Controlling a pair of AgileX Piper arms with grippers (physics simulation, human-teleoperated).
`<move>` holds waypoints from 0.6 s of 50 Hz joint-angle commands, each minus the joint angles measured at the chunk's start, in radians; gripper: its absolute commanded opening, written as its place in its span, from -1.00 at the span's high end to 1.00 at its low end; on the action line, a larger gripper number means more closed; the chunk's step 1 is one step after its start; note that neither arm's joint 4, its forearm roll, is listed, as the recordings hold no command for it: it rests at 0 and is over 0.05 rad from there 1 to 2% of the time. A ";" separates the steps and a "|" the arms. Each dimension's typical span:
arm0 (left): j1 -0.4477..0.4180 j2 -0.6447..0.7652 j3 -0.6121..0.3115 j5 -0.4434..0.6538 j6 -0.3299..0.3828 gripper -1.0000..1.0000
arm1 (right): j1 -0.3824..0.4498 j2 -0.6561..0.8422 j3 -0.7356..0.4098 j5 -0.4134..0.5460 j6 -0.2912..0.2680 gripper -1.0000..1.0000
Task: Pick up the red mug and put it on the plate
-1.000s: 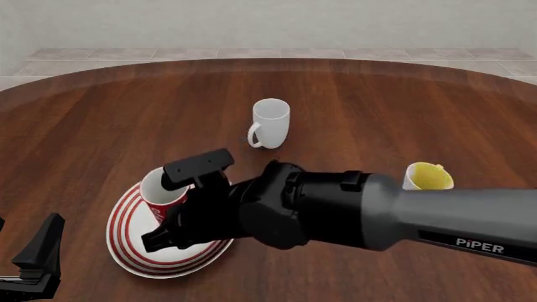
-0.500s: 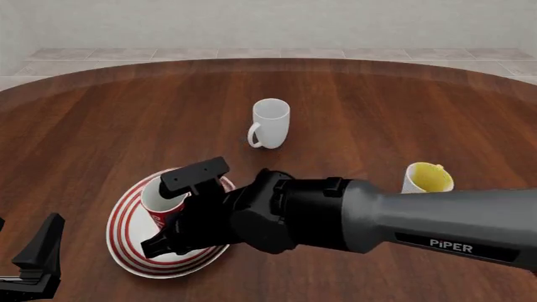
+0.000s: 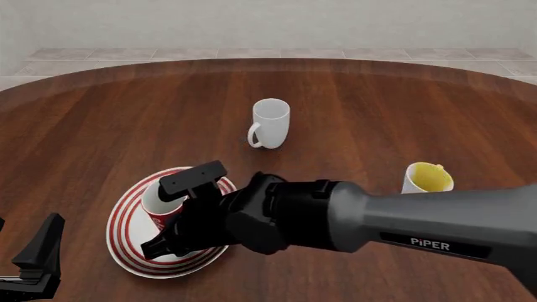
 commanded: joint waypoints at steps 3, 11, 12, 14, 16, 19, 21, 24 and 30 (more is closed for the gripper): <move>0.000 0.000 0.000 0.000 0.000 -1.00 | -0.007 0.020 -0.018 -0.003 0.001 1.00; 0.000 0.000 0.000 0.000 0.000 -1.00 | -0.009 0.036 -0.027 -0.005 -0.001 1.00; 0.000 0.000 0.000 0.000 0.000 -1.00 | -0.011 0.039 -0.027 -0.006 -0.002 1.00; 0.000 0.000 0.000 0.000 0.000 -1.00 | -0.010 0.042 -0.030 -0.005 0.000 1.00; 0.000 0.000 0.000 0.000 0.000 -1.00 | -0.008 0.043 -0.033 -0.002 0.004 1.00; 0.000 0.000 0.000 0.000 0.000 -1.00 | -0.012 0.047 -0.034 -0.003 0.000 1.00; 0.000 0.000 0.000 0.000 0.000 -1.00 | -0.016 0.050 -0.035 -0.004 -0.001 1.00; 0.000 0.000 0.000 0.000 0.000 -1.00 | -0.016 0.053 -0.034 -0.005 0.002 1.00; 0.000 0.000 0.000 0.000 0.000 -1.00 | -0.020 0.058 -0.034 -0.007 0.000 1.00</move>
